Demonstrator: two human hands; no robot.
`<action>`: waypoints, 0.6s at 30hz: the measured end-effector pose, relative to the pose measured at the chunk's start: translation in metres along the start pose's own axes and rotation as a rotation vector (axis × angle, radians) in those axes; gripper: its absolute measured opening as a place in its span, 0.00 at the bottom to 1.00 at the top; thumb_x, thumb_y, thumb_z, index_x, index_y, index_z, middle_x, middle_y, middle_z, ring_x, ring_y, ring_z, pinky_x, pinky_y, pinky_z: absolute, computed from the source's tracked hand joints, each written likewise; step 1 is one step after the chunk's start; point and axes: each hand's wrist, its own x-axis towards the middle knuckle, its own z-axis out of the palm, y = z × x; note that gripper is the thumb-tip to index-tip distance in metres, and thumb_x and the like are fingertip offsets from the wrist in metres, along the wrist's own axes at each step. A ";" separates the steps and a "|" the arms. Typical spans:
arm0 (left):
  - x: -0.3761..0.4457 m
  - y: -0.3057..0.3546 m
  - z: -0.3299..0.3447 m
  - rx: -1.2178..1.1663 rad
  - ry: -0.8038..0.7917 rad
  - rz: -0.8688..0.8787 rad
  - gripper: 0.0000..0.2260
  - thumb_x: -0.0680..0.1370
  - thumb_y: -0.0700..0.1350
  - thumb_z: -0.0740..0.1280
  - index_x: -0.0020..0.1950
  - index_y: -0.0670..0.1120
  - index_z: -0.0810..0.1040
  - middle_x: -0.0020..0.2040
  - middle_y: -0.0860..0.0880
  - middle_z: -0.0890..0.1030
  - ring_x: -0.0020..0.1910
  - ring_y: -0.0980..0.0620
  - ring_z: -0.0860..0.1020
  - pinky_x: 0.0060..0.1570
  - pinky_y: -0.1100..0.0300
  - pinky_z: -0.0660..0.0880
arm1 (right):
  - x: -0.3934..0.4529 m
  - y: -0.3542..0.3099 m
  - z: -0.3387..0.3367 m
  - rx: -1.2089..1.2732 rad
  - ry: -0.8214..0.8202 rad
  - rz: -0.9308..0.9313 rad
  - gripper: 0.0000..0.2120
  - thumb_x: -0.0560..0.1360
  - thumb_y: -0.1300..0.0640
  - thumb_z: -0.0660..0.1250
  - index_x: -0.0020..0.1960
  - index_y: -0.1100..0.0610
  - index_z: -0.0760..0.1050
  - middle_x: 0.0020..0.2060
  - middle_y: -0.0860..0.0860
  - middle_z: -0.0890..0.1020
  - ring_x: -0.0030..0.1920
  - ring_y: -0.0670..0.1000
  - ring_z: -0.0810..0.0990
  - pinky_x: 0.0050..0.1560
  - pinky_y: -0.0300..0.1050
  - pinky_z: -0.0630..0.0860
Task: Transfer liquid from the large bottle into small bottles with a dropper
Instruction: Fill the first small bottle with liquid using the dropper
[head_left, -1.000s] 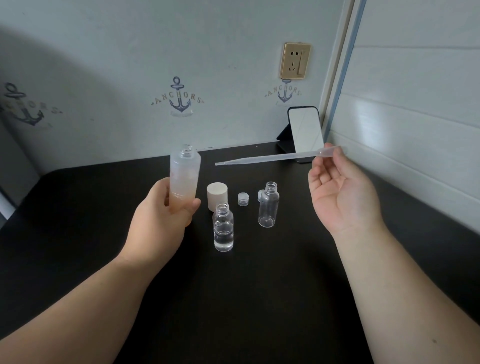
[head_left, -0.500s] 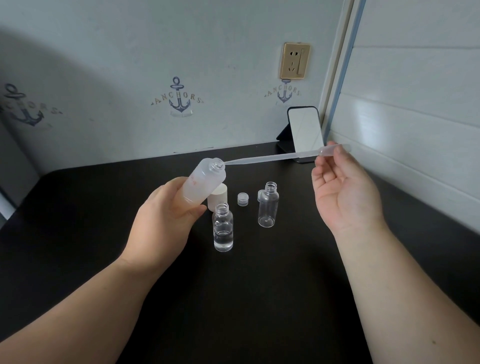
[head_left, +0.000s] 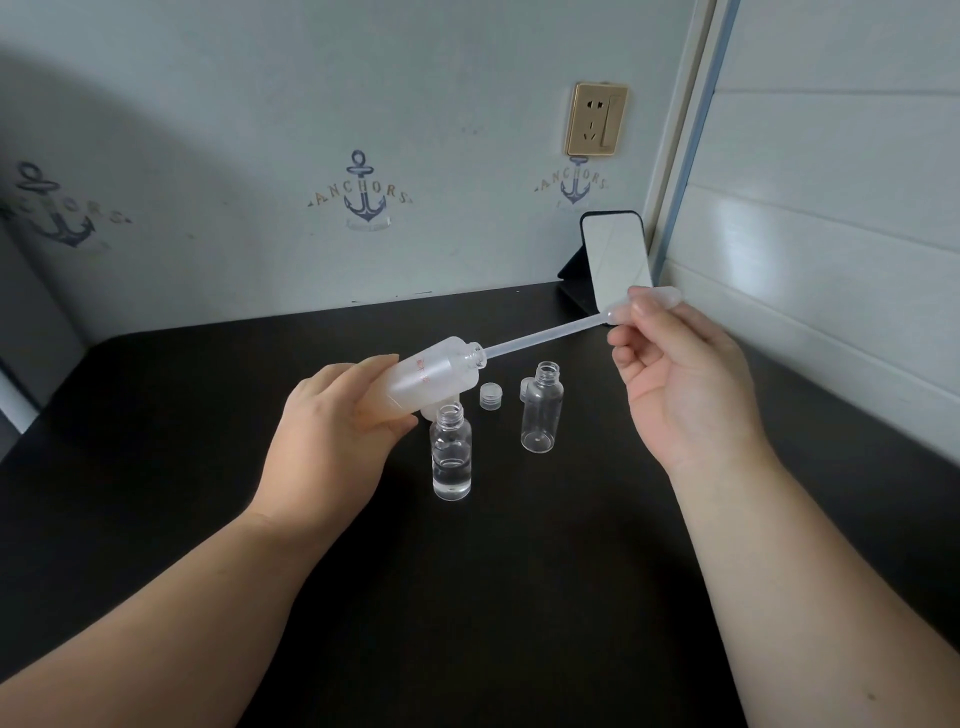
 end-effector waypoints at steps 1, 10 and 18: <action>0.000 0.000 0.000 0.013 0.005 0.009 0.23 0.75 0.47 0.76 0.69 0.55 0.77 0.57 0.60 0.75 0.60 0.51 0.74 0.58 0.58 0.67 | -0.001 0.001 0.001 -0.015 -0.020 -0.006 0.07 0.76 0.63 0.70 0.44 0.55 0.87 0.40 0.53 0.86 0.38 0.49 0.82 0.41 0.38 0.77; 0.000 -0.002 0.003 0.049 0.022 0.055 0.25 0.74 0.47 0.77 0.70 0.54 0.77 0.56 0.61 0.74 0.60 0.50 0.73 0.59 0.58 0.66 | -0.010 0.014 0.015 -0.138 -0.155 0.004 0.08 0.76 0.63 0.70 0.46 0.54 0.87 0.42 0.55 0.87 0.38 0.50 0.83 0.42 0.39 0.78; 0.000 -0.002 0.002 0.050 0.016 0.038 0.25 0.74 0.47 0.77 0.70 0.54 0.77 0.57 0.60 0.73 0.62 0.49 0.74 0.60 0.58 0.67 | -0.010 0.018 0.014 -0.142 -0.173 0.030 0.07 0.75 0.60 0.71 0.51 0.62 0.83 0.44 0.54 0.86 0.40 0.51 0.84 0.44 0.39 0.78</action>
